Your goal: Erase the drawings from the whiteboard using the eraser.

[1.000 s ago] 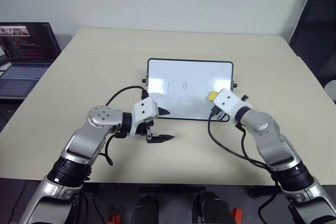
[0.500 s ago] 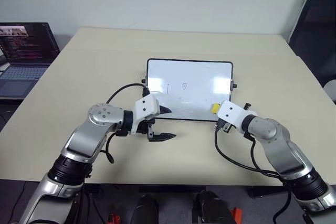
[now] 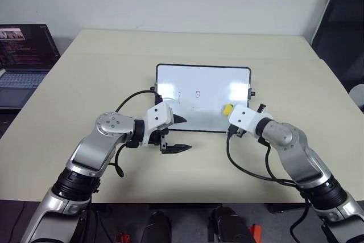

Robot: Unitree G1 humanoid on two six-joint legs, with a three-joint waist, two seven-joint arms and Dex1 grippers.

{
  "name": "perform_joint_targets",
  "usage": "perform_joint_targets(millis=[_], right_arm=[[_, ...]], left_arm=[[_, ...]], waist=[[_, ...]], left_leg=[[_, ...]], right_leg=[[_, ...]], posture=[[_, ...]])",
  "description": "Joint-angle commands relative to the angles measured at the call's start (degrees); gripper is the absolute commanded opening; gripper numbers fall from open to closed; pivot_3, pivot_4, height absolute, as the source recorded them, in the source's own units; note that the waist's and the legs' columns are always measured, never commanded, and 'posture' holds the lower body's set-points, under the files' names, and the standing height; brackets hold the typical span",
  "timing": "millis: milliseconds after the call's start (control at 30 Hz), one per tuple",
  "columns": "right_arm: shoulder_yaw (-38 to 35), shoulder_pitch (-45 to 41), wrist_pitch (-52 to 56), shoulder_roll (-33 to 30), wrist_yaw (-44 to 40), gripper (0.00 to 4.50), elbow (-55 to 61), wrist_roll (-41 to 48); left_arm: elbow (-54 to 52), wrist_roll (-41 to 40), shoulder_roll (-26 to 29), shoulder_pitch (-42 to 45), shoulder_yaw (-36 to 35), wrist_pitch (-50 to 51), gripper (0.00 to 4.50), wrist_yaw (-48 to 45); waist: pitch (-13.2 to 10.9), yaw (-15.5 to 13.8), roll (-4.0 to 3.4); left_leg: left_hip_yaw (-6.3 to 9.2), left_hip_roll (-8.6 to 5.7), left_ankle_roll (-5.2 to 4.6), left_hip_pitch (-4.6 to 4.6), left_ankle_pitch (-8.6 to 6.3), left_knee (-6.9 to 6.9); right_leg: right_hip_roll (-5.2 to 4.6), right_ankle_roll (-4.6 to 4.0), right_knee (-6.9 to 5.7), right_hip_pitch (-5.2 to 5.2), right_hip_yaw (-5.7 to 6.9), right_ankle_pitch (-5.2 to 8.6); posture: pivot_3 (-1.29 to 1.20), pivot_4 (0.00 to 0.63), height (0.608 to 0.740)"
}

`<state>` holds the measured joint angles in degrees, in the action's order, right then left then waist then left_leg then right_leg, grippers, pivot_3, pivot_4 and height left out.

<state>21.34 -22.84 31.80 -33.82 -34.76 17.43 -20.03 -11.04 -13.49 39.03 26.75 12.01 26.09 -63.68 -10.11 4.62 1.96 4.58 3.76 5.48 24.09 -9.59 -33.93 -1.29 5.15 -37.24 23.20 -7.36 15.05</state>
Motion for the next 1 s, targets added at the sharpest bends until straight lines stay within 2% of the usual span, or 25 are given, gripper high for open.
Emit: perform_joint_targets(millis=[33,200,333,433,633,833,933,1000], right_arm=[[0.00,0.58,1.18,-0.02,-0.16,0.99,-1.48,-1.20],[-2.70,-3.59,-2.99,2.91,6.32,0.99,-4.33,-2.80],[-2.75,-4.48,-5.21,4.46,7.07,0.99,-4.51,-1.99],[-1.65,-3.76,-4.33,5.21,5.49,0.99,-4.32,-1.60],[1.77,-0.45,-2.06,2.91,-3.39,0.99,-1.39,-0.31],[-3.18,-3.08,-3.85,5.54,4.80,0.99,-3.46,-2.72],[-6.12,-3.11,-3.44,6.26,5.21,0.99,-1.80,-0.45],[-9.56,-1.53,-0.82,8.56,4.09,0.99,1.33,4.11]], left_arm=[[-2.40,-0.87,0.09,0.24,-0.68,0.17,4.50,0.38],[-2.35,-1.03,0.17,0.19,-0.58,0.02,4.50,0.36],[-2.09,-1.06,0.18,0.15,-0.56,-0.22,4.50,0.23],[-1.91,-1.01,0.17,0.08,-0.58,-0.41,4.50,0.22],[-1.34,-0.94,0.32,-0.27,-0.94,-0.98,4.50,0.29],[-1.20,-0.89,0.31,-0.58,-1.23,-1.24,4.50,0.63],[-0.97,-1.16,-0.39,-0.56,-2.21,-1.07,4.50,1.98],[0.30,-1.36,-1.74,0.04,-3.98,-0.94,4.50,4.65]], waist=[[0.00,0.07,0.00],[-0.02,0.18,0.02],[-0.02,0.15,0.01],[-0.02,0.13,0.01],[-0.02,0.15,0.01],[-0.03,0.16,0.02],[-0.04,0.14,0.01],[-0.04,0.02,0.01]], left_leg=[[0.00,0.00,0.01,-0.02,0.00,-0.06],[-0.01,-0.01,0.02,-0.08,0.03,-0.14],[-0.01,-0.02,-0.01,-0.07,0.06,-0.14],[-0.01,-0.02,-0.02,-0.06,0.06,-0.13],[0.03,0.02,-0.04,0.01,0.02,0.10],[0.03,0.01,-0.02,-0.01,0.04,-0.06],[0.02,-0.02,0.00,0.00,0.05,-0.11],[0.02,-0.02,-0.01,0.01,0.06,-0.11]], right_leg=[[0.00,-0.03,-0.01,-0.02,-0.01,-0.03],[-0.01,-0.08,0.03,0.00,-0.06,-0.06],[-0.01,-0.10,0.01,0.00,-0.07,-0.08],[0.00,-0.09,-0.07,-0.02,-0.06,-0.10],[0.05,0.02,-0.04,0.04,0.01,0.02],[0.04,-0.09,-0.05,0.00,-0.02,-0.03],[0.02,-0.10,-0.04,0.01,-0.06,-0.04],[0.02,-0.09,-0.05,-0.01,-0.06,-0.05]], posture=[[0.00,0.150,0.740],[0.00,0.150,0.740],[0.00,0.150,0.740],[0.00,0.150,0.740],[0.00,0.150,0.740],[0.00,0.150,0.740],[0.00,0.150,0.740],[0.00,0.150,0.740]])
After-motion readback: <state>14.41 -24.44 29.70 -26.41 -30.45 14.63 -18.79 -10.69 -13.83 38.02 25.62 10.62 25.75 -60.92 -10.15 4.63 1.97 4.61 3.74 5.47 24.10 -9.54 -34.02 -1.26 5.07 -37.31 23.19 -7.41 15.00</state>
